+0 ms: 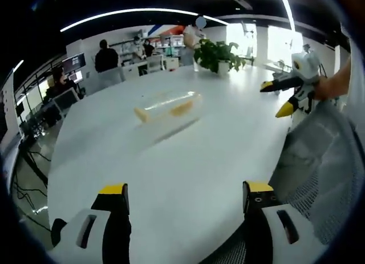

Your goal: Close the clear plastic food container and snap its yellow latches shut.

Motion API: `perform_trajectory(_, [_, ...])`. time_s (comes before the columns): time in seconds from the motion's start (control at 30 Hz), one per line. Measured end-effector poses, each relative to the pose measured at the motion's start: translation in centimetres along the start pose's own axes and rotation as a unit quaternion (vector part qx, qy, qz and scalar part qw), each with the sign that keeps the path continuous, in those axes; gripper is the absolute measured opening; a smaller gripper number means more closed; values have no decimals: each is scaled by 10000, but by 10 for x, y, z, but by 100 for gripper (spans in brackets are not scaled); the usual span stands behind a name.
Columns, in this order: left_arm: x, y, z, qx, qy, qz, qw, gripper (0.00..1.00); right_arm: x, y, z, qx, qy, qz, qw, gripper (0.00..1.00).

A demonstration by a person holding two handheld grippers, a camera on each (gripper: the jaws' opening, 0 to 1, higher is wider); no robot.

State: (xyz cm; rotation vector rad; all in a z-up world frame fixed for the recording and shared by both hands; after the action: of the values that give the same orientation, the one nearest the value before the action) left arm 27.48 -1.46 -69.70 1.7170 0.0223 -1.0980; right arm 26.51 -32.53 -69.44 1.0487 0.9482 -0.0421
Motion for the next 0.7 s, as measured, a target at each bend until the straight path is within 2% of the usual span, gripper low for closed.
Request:
perform_trajectory(0.07, [1,-4,0,40,47,-87,9999,80,0,-1,-1,65,15,17,10000,66])
perform_trajectory(0.33, [-4,-4,0,-230,112,121,9996,82,1,-3,-3,185,75,23,9998,66])
perform_trajectory(0.7, [-4,-6,-1,-91,278,143,9995,82,1,-2,-6,51,87,80,9999,64])
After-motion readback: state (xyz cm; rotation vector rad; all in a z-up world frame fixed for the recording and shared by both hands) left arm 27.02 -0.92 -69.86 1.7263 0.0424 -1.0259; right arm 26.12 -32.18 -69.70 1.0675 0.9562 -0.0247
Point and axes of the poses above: the point that each gripper's makers call its tool centre point, and the gripper's own axes: x roughly forward along the fingers, z roughly to its right, y roughly out of its top, the point moved 4 cm from there along -x, roughly backward along the fingers, and after that the axes turned 7 degrees about -z, right-handed, at the moved point
